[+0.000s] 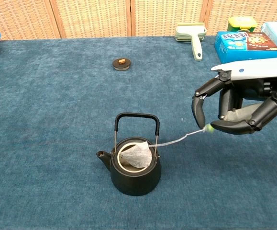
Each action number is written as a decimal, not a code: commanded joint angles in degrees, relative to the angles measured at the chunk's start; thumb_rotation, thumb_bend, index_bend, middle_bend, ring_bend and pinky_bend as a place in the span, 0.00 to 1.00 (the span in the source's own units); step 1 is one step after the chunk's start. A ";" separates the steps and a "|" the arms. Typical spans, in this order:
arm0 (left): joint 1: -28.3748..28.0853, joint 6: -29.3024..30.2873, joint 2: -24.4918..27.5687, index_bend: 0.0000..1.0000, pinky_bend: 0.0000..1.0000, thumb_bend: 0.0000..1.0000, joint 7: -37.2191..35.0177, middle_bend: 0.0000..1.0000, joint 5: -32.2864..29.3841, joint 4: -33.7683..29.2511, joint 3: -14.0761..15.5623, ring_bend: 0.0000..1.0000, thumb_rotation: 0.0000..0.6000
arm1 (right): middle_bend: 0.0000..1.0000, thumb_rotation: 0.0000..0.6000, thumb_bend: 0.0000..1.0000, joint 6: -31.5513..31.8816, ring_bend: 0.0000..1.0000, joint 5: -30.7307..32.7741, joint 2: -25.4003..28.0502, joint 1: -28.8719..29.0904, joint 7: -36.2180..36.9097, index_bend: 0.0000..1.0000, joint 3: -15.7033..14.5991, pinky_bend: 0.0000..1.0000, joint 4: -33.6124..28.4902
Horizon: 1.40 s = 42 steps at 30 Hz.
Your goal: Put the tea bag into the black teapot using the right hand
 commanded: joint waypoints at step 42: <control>-0.54 0.12 2.01 0.14 0.14 0.35 3.62 0.12 -0.63 -4.21 -0.95 0.00 1.00 | 1.00 1.00 0.83 -17.37 1.00 3.87 4.98 12.42 -19.71 0.04 -0.01 1.00 -10.97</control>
